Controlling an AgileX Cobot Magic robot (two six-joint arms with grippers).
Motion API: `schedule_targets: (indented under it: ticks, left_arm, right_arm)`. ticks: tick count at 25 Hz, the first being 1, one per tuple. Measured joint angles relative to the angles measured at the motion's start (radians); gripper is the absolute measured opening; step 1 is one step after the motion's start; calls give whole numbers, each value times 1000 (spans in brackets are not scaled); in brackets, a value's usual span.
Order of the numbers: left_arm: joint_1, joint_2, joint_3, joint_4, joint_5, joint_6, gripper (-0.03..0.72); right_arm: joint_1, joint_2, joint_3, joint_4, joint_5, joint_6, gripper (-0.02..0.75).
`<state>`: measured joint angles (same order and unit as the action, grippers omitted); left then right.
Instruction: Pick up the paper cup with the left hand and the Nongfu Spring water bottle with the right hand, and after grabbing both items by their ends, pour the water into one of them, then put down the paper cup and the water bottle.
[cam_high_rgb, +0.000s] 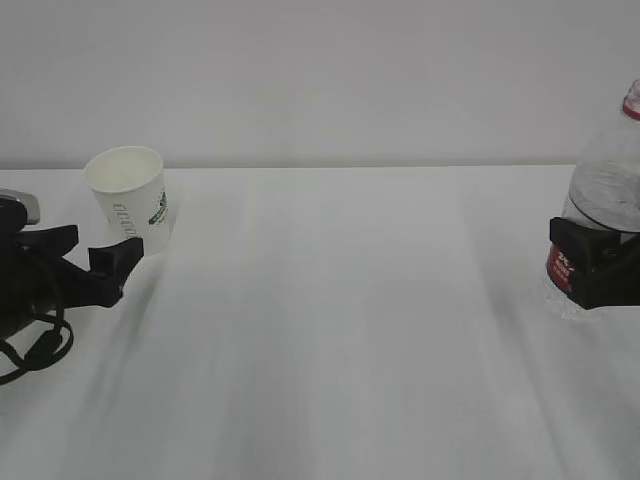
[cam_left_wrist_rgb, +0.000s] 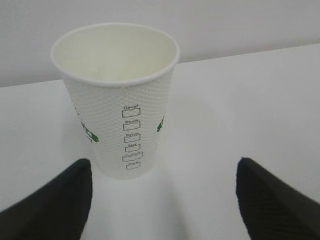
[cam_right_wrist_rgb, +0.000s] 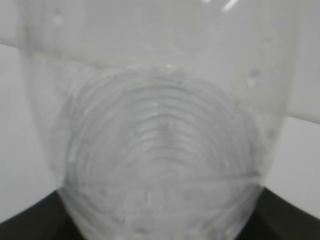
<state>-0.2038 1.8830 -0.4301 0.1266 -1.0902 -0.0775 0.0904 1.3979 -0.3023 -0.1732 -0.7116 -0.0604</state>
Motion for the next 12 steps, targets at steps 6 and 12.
schedule_targets:
  ticks: [6, 12]
  left_arm:
    - [93, 0, 0, 57, 70, -34, 631]
    - [269, 1, -73, 367, 113, -191, 604]
  right_arm:
    - [0, 0, 0, 0, 0, -3, 475]
    - [0, 0, -4, 0, 0, -30, 475]
